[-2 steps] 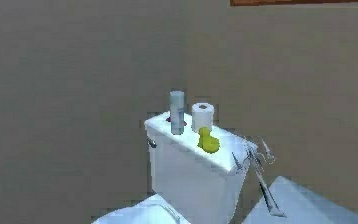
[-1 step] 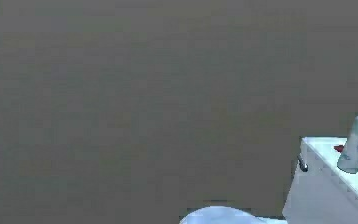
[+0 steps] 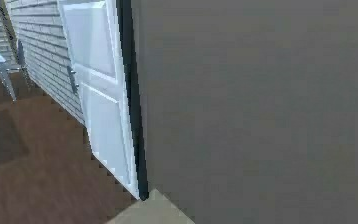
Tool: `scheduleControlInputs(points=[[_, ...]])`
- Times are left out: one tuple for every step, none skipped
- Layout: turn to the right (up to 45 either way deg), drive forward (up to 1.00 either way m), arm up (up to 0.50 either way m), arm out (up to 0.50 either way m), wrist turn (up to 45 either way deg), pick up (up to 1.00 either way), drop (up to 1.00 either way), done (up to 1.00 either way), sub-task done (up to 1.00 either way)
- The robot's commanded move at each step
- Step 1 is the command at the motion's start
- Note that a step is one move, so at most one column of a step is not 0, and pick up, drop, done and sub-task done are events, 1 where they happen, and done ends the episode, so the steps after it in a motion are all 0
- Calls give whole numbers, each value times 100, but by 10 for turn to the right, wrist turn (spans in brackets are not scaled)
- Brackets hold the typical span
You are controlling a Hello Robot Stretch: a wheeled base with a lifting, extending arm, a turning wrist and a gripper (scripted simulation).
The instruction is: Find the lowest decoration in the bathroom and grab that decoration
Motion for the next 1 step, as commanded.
scheduleControlInputs(points=[[-420,0,0,0,0,0,0,0,0]])
